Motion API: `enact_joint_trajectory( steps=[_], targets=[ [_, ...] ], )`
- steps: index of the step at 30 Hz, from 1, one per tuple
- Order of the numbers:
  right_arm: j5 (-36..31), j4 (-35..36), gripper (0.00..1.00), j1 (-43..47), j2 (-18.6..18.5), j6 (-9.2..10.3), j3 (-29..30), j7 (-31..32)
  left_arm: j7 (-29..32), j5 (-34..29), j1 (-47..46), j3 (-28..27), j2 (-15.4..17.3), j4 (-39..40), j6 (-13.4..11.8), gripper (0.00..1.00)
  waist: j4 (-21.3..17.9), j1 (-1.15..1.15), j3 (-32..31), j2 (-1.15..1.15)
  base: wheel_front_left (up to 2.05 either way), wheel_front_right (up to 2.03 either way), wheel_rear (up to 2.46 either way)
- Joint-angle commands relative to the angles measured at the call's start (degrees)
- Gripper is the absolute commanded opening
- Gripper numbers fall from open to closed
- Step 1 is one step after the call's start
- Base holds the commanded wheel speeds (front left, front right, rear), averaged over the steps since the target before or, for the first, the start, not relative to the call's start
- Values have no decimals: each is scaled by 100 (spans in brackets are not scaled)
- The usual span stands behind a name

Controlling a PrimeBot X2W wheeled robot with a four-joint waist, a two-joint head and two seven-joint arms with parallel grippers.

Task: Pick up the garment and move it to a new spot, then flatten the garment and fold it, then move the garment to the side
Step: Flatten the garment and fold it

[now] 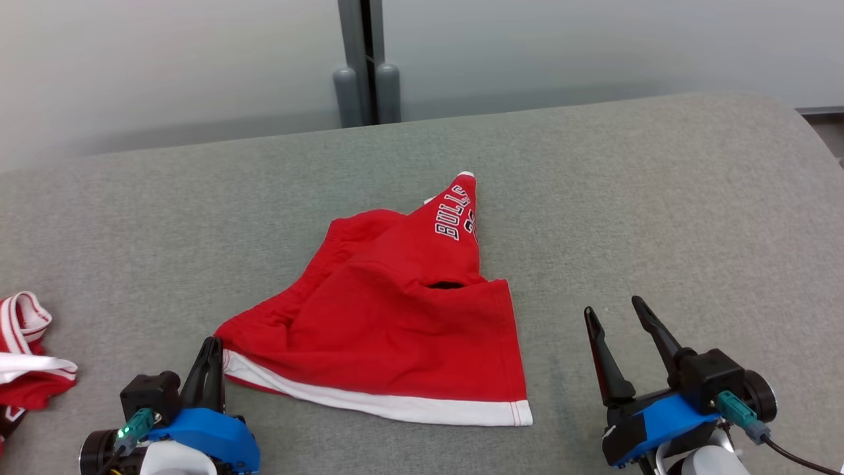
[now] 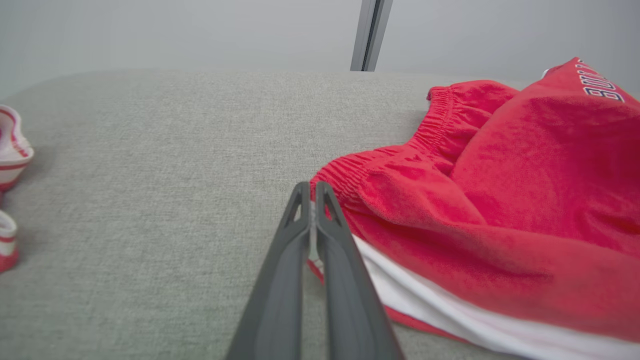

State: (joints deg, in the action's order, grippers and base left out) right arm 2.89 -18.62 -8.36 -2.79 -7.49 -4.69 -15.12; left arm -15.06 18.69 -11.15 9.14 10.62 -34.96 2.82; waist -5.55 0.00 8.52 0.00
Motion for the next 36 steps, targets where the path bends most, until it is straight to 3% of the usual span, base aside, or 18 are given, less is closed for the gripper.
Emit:
enact_joint_trajectory(
  steps=[1,16,36],
  targets=[
    [56,40,100,32,-19,-1,-47,-6,-16,-110,53,-112,-32,39,-34,100,54,0,-31,0,0,0,0],
    [495,-190,100,343,-20,-1,-245,-5,-16,-1337,832,-598,-299,823,23,100,562,0,-680,0,0,0,0],
    [372,-307,100,750,-18,-1,152,-6,-16,-1629,1281,-793,-536,1177,58,100,412,0,-928,0,0,0,0]
  ],
)
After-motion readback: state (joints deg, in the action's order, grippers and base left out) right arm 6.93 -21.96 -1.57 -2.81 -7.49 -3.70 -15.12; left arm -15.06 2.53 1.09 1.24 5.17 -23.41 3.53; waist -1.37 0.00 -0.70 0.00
